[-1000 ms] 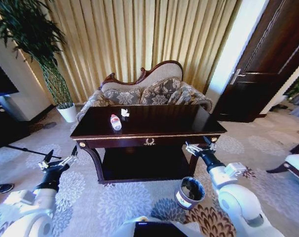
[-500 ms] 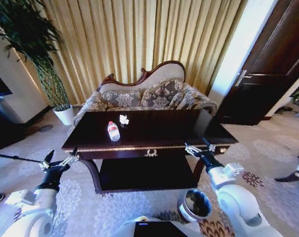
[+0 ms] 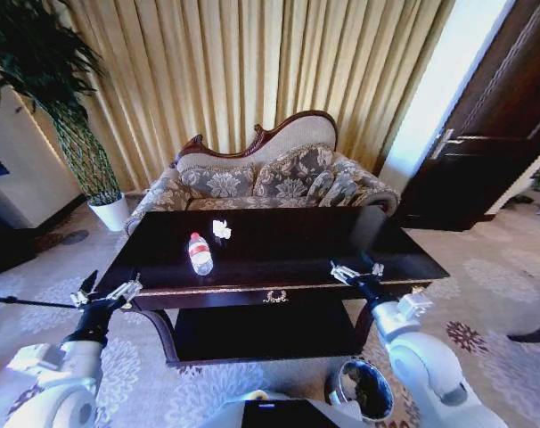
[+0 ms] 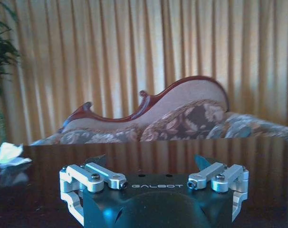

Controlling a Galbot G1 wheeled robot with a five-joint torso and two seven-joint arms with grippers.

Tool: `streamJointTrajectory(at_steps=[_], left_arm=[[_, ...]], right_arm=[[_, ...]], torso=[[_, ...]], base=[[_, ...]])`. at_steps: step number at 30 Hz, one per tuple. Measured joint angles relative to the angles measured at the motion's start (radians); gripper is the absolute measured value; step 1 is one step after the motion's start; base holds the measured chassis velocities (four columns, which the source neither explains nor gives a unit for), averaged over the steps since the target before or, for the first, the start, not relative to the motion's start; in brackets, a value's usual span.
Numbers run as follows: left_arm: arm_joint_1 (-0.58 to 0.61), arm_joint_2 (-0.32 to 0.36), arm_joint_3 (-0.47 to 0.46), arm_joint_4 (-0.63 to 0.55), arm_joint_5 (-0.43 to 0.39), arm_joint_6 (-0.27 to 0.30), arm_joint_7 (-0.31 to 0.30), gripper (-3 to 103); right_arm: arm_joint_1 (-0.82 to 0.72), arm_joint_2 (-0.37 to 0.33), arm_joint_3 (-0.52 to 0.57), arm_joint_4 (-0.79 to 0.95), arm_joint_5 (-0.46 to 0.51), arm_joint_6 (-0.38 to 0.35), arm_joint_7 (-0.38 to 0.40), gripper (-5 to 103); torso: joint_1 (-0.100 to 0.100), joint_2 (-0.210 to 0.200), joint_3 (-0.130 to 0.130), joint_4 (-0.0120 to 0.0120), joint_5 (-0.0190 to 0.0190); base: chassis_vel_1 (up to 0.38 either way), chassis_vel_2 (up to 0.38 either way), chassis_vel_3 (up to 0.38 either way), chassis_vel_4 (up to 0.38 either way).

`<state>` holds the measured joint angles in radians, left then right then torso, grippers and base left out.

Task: Move to the front of the table and place the trash on the table into the trash bin.

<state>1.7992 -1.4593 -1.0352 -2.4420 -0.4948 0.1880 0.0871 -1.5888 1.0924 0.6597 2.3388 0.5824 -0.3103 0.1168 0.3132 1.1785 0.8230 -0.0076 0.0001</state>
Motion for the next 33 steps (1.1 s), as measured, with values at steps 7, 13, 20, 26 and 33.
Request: streamJointTrajectory(at_steps=[7, 13, 20, 26, 33], left_arm=[[0.004, 0.01, -0.006, -0.016, -0.001, -0.002, -0.018, 100], [0.019, 0.005, -0.008, -0.033, 0.0, -0.002, -0.022, 100], [0.036, -0.008, -0.006, -0.045, 0.004, -0.002, -0.022, 100], [0.033, -0.003, -0.006, -0.056, 0.005, 0.004, -0.036, 100], [0.036, -0.005, -0.005, -0.059, 0.002, 0.022, -0.054, 100]], right_arm=[[0.097, -0.111, -0.022, 0.009, 0.157, -0.069, 0.019, 100], [0.184, -0.204, -0.069, 0.016, 0.265, -0.092, 0.019, 100], [0.386, -0.312, -0.228, -0.08, 0.342, -0.098, 0.019, 100], [0.658, -0.332, -0.46, -0.203, 0.359, -0.103, 0.024, 100], [0.966, -0.267, -0.759, -0.355, 0.405, -0.118, 0.029, 100]], torso=[[0.001, -0.001, 0.001, 0.0002, 0.0], [0.001, -0.001, 0.0, -0.0001, -0.0001], [0.001, -0.001, 0.001, 0.0001, 0.0002], [0.001, -0.001, 0.001, 0.0001, -0.0003], [0.001, -0.001, 0.001, 0.0003, -0.0002]], base=[[0.0, 0.0, 0.0, 0.0], [0.0, 0.0, 0.0, 0.0], [0.0, 0.0, 0.0, 0.0], [0.0, 0.0, 0.0, 0.0], [0.0, 0.0, 0.0, 0.0]])
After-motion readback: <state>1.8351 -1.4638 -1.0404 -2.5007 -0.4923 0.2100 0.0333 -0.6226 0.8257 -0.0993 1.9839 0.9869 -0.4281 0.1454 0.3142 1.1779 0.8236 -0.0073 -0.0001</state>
